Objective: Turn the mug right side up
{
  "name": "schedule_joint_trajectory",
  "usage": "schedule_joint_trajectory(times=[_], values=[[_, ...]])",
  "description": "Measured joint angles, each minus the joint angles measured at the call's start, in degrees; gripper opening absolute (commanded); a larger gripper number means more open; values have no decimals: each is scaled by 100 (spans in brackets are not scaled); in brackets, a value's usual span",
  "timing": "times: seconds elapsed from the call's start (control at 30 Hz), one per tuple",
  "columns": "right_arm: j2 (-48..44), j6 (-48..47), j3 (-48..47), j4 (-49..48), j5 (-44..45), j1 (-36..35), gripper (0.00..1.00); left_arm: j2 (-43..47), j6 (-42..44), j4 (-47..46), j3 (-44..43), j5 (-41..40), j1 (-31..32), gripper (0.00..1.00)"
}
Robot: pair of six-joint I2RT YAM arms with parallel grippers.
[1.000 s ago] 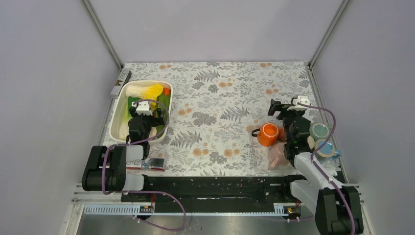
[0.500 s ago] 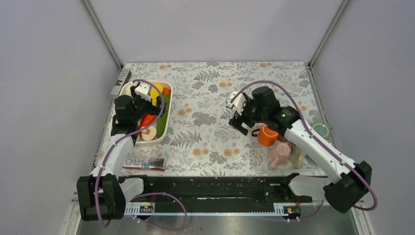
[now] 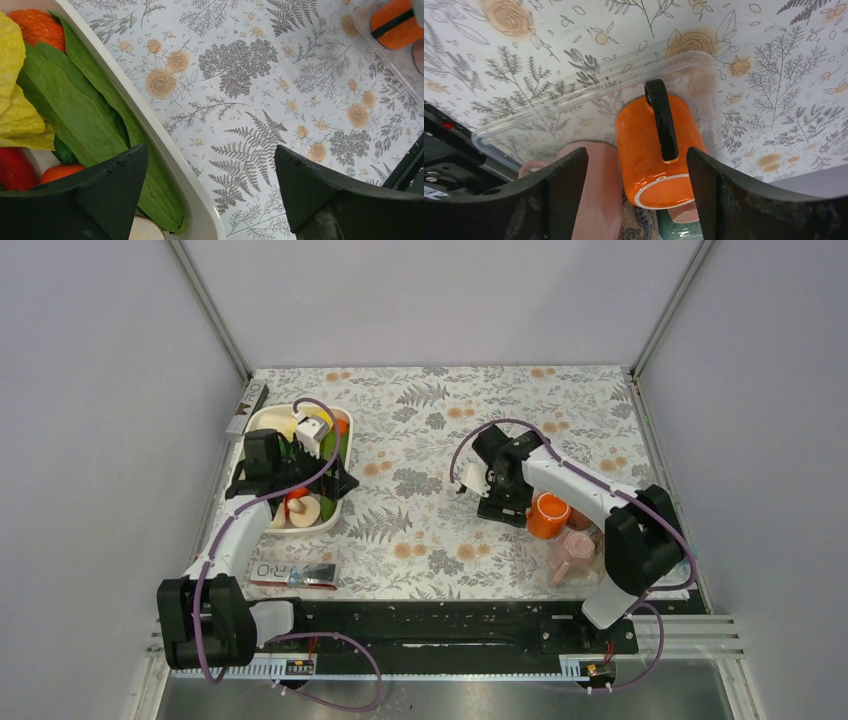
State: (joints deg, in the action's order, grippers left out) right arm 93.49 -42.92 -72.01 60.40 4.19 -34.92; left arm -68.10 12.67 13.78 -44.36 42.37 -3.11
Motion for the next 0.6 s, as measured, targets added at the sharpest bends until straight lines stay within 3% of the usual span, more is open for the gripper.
schedule_joint_trajectory(times=[0.13, 0.3, 0.53, 0.6], values=[[326, -177, -7, 4, 382, 0, 82, 0, 55, 107, 0, 83, 0, 99], [654, -334, -157, 0, 498, 0, 71, 0, 74, 125, 0, 160, 0, 99], [1049, -389, -199, -79, 629, 0, 71, 0, 90, 131, 0, 203, 0, 99], [1161, -407, -199, -114, 688, 0, 62, 0, 90, 140, 0, 210, 0, 99]])
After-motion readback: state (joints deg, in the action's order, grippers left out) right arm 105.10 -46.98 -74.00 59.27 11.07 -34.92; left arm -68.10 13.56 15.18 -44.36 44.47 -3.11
